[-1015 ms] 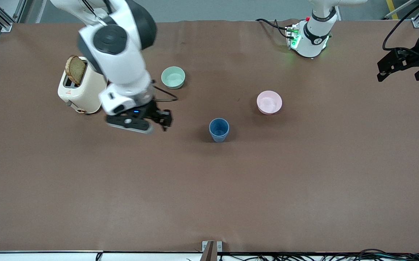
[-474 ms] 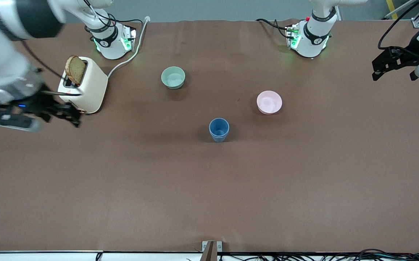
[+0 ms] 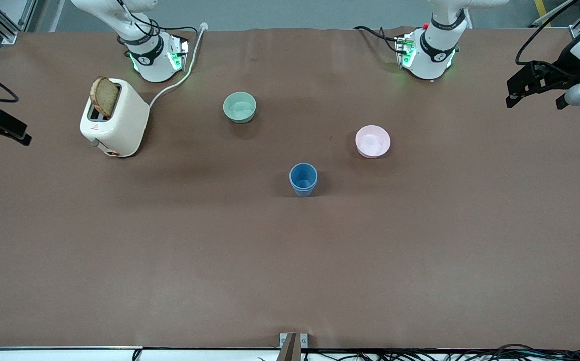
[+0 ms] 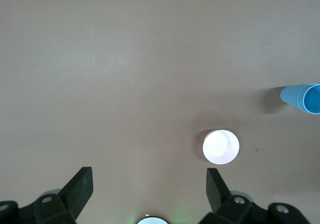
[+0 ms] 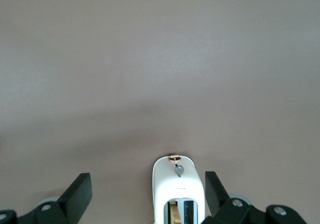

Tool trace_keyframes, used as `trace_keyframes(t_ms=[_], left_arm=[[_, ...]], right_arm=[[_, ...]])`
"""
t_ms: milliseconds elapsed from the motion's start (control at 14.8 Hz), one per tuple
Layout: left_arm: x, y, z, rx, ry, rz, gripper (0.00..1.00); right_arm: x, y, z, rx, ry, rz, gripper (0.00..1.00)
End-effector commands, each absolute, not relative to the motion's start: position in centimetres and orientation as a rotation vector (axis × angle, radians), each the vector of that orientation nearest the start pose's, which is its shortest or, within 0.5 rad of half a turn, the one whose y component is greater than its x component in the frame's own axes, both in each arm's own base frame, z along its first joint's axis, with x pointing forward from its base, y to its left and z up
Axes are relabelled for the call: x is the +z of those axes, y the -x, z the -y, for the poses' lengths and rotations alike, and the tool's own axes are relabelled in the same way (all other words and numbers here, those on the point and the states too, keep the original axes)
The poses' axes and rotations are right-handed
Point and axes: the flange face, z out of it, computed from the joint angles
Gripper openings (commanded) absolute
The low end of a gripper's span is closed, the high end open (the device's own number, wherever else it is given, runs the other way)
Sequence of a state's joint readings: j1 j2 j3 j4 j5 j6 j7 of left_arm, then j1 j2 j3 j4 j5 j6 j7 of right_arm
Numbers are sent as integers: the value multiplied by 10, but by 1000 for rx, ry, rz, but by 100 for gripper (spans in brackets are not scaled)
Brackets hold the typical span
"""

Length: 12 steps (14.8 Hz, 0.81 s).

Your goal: Stack blue cups with both arms

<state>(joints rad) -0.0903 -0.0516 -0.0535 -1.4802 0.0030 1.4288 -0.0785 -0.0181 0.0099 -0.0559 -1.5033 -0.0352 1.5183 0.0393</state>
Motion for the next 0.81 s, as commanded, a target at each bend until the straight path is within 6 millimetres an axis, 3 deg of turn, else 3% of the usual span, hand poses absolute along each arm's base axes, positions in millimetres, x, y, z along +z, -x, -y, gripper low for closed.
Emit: trace_keyframes(t_ms=[0,744], left_arm=[[687,-511,74,-3,3133,-119,100],[692,-513,69,-23,3129,-98,100]], right_arm=[[659,-533,47,-19,3149,-159,100],[657,-528,62,-3,3136,-96,100]])
